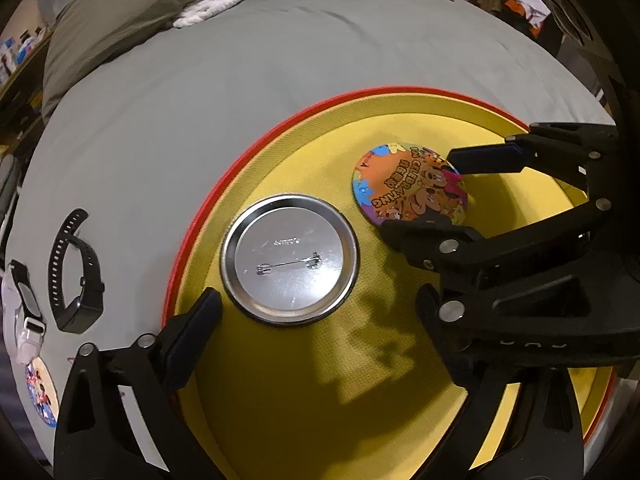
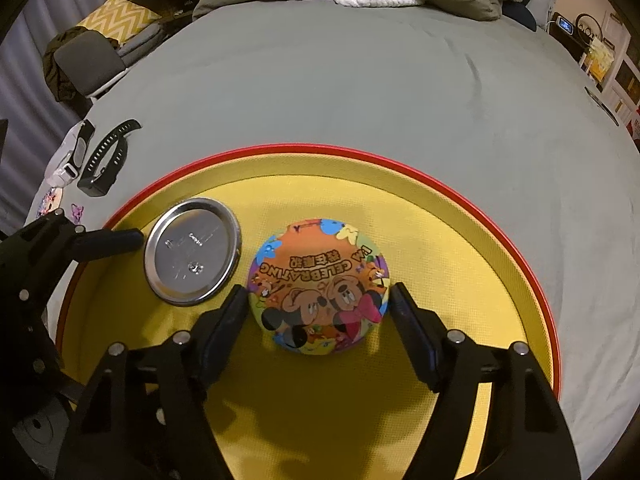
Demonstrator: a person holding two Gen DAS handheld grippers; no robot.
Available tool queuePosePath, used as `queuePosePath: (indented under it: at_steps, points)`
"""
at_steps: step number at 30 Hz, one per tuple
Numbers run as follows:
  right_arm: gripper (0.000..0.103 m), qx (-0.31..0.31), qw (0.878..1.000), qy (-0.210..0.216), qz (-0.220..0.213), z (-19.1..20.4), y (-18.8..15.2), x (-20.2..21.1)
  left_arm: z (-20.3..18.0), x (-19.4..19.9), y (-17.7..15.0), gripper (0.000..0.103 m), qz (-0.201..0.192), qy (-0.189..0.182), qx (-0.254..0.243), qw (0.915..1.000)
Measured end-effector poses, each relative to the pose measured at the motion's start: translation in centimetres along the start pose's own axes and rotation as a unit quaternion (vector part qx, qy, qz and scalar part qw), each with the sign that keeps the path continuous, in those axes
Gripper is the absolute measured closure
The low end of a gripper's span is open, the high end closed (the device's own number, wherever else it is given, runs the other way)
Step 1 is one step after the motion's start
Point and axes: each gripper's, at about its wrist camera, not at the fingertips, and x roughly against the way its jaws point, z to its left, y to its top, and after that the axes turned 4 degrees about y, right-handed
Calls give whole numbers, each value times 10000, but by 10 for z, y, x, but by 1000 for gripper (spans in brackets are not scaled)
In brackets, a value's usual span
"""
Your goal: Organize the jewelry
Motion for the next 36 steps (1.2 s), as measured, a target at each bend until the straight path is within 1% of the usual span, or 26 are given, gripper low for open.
queuePosePath:
  at_steps: [4,5,7,8,10,15,18,20,22,28,32,34,36]
  points:
    - [35,-61,10000,64,-14,-1,-1,1,4,5,-4,27,-56,35,85,9999]
    - [35,-77,9999,84,-19,-3,-2,2,6,6,-5,29,-74,48,93,9999]
    - [35,-83,9999,83,-31,-3,-2,3,9,8,-6,38,-105,65,118,9999]
    - [35,-89,9999,89,-38,-2,-2,3,10,9,-6,40,-123,78,142,9998]
    - [35,-99,9999,103,-53,-3,-2,4,12,10,-7,40,-136,49,159,9998]
    - [35,-134,9998,140,-89,-4,-3,7,10,10,-6,40,-121,131,144,9997]
    - [35,-158,9997,174,-107,-6,-5,10,10,9,-4,38,-90,138,149,9998]
    - [35,-150,9997,179,-113,-6,-4,10,8,8,0,35,-71,184,92,9998]
    - [35,-152,9996,189,-122,-7,-4,11,4,6,4,29,-70,258,3,9996]
    - [35,-216,9994,225,-169,-10,-4,15,1,2,12,23,-46,234,-74,9997]
    - [35,-274,9991,236,-203,-13,-4,17,2,-2,15,23,-90,173,17,9998]
    - [35,-309,9990,242,-224,-14,-4,18,2,-1,17,33,-143,168,22,9998]
    - [35,-341,9988,254,-244,-16,-4,20,2,-1,17,33,-162,208,29,9996]
